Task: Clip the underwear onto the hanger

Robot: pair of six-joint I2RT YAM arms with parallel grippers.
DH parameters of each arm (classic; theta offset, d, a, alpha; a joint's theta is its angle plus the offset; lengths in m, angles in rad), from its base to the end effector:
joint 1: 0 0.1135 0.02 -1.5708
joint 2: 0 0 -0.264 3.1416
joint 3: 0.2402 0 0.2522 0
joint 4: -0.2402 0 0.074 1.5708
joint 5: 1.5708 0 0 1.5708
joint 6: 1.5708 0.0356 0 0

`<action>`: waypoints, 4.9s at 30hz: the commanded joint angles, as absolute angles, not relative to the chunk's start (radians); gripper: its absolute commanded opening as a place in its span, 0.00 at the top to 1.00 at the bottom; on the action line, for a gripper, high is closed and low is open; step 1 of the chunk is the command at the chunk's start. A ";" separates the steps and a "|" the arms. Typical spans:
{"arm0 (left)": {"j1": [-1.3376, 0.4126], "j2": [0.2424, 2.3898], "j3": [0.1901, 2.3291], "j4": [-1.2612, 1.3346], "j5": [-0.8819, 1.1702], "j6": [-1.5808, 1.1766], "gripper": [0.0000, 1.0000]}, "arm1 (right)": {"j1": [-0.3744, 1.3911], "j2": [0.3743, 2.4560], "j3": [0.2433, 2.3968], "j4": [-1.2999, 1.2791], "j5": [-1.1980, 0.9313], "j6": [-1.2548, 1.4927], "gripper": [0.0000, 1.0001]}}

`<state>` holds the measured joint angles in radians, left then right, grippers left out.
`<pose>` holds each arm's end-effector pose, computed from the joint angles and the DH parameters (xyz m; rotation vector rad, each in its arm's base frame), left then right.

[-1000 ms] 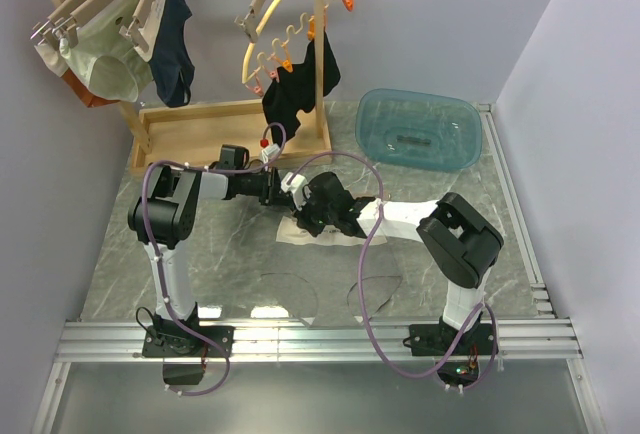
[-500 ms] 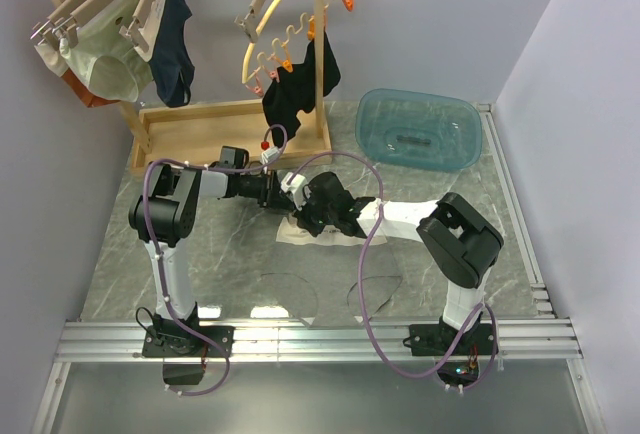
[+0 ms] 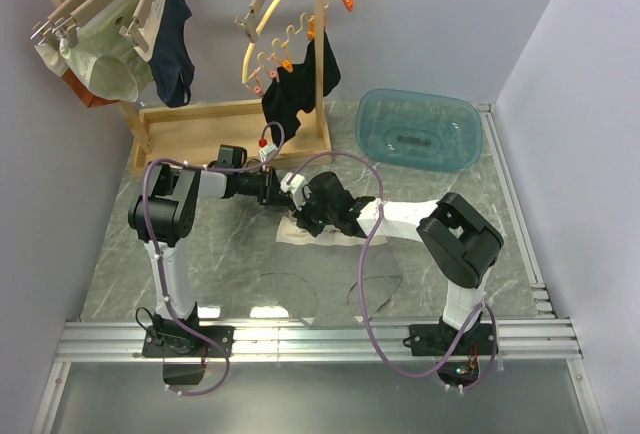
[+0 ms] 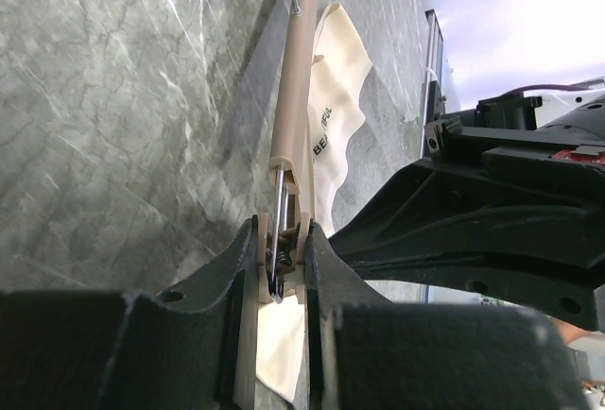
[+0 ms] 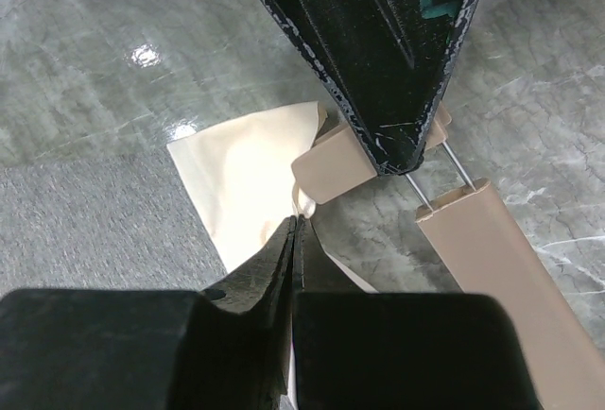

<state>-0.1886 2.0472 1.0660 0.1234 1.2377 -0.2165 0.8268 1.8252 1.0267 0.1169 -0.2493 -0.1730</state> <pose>0.3701 -0.1049 0.1131 0.5452 2.1777 -1.6763 0.2540 0.2889 0.1670 -1.2231 1.9530 0.6249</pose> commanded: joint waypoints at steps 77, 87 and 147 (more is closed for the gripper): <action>-0.195 1.990 1.042 0.089 1.309 0.015 0.99 | 0.782 1.822 1.080 0.112 -0.318 -0.138 1.00; -0.195 1.947 1.005 0.163 1.284 0.023 0.99 | 0.781 1.807 1.075 0.113 -0.351 -0.140 1.00; -0.219 2.008 1.089 -0.060 1.238 0.120 0.99 | 0.762 1.763 1.043 0.138 -0.319 -0.160 1.00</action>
<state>-0.2230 2.0411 1.0859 -0.0853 1.2774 0.1322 0.7731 1.8271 1.0523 0.0898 -0.3286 -0.1505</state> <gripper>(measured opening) 0.212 0.006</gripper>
